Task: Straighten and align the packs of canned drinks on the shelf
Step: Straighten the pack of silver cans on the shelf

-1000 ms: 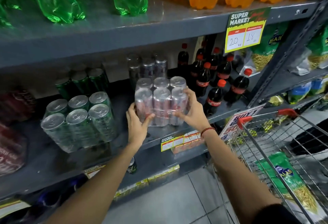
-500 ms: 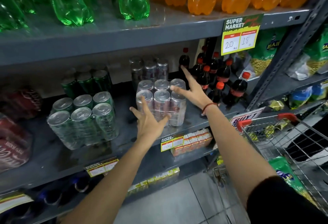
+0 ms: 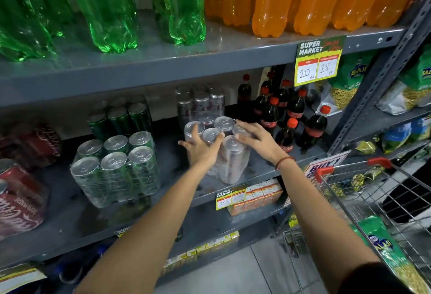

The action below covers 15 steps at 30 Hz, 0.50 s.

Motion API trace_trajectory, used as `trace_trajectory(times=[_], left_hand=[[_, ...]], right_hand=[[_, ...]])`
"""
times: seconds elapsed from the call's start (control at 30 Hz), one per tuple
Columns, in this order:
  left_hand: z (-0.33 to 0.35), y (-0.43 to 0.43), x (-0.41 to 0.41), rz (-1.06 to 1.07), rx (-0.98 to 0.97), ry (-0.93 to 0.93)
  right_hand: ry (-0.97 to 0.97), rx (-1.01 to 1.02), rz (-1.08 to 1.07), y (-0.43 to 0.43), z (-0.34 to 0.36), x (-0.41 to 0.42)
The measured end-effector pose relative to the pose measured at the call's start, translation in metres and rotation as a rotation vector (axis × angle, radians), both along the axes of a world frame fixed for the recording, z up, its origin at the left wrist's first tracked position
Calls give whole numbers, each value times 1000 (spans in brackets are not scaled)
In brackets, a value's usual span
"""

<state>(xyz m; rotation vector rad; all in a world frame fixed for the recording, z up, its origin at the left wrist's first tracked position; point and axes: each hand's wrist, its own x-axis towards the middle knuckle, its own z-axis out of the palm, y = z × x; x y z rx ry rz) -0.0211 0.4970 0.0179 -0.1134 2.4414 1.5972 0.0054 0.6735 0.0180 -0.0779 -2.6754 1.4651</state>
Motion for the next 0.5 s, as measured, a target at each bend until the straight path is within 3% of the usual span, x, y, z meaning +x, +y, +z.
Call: trace_trajectory(times=[0.13, 0.33, 0.43, 0.5], left_hand=[[4, -20, -36, -284, -68, -4], [19, -31, -69, -521, -89, 9], [24, -36, -74, -557, -158, 28], [24, -39, -68, -516, -117, 60]], right_hand=[[50, 72, -83, -14, -12, 27], [143, 223, -492, -103, -27, 43], [152, 292, -497, -119, -27, 41], [160, 185, -439, -107, -23, 44]])
